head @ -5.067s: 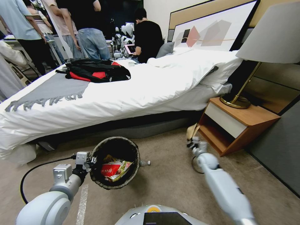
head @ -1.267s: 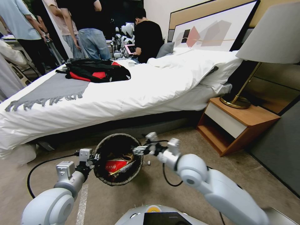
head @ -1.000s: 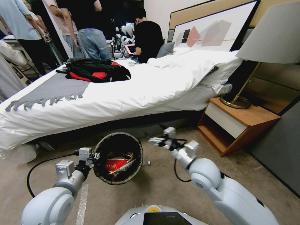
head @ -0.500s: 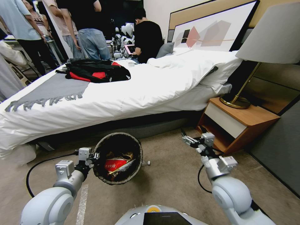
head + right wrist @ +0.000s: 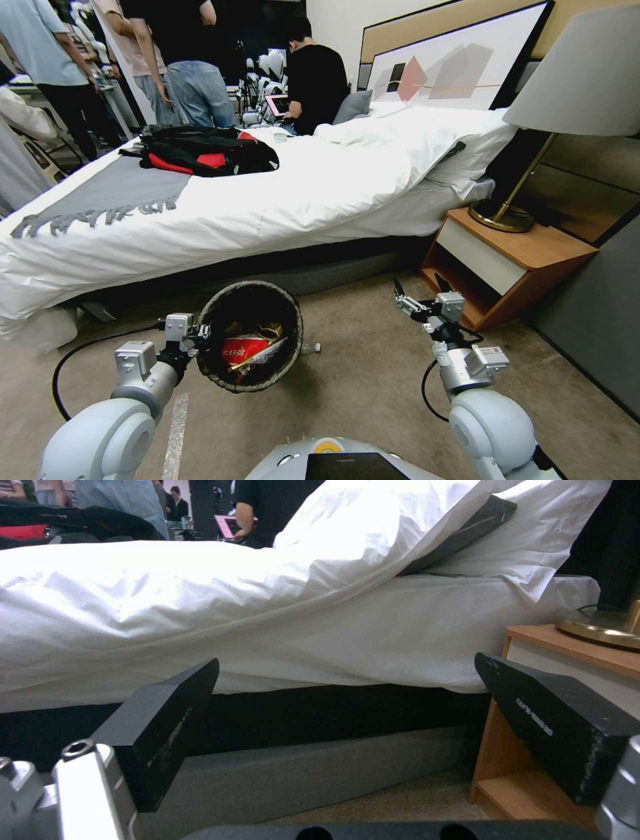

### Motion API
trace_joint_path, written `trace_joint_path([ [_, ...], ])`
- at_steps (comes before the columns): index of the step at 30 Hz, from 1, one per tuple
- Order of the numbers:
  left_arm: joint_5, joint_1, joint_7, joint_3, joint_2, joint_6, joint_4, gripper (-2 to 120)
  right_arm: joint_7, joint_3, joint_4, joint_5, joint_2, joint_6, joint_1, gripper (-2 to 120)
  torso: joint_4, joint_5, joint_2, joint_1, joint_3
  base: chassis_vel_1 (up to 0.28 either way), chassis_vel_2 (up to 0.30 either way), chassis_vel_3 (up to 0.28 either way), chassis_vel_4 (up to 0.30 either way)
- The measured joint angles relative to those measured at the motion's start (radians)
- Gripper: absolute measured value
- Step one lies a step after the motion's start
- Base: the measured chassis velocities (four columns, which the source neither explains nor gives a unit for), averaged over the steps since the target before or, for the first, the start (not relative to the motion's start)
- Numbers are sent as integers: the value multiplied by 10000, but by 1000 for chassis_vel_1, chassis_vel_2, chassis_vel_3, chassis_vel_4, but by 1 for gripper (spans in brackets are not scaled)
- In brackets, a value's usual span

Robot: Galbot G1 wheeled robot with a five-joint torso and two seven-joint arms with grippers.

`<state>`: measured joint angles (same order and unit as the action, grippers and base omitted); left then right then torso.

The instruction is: Pick up the trash bin, then pick up the garbage from the floor and place it into the trash bin.

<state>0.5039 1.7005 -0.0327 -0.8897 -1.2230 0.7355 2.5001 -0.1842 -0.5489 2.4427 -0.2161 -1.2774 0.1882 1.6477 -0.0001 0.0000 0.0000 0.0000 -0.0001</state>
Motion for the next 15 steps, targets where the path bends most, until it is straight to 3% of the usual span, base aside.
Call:
trace_joint_path([
  [15, -2, 6, 0, 7, -35, 0, 0, 1, -28, 108, -337, 119, -80, 22, -34, 100, 1, 0, 0, 0, 0, 7, 10, 9, 10],
])
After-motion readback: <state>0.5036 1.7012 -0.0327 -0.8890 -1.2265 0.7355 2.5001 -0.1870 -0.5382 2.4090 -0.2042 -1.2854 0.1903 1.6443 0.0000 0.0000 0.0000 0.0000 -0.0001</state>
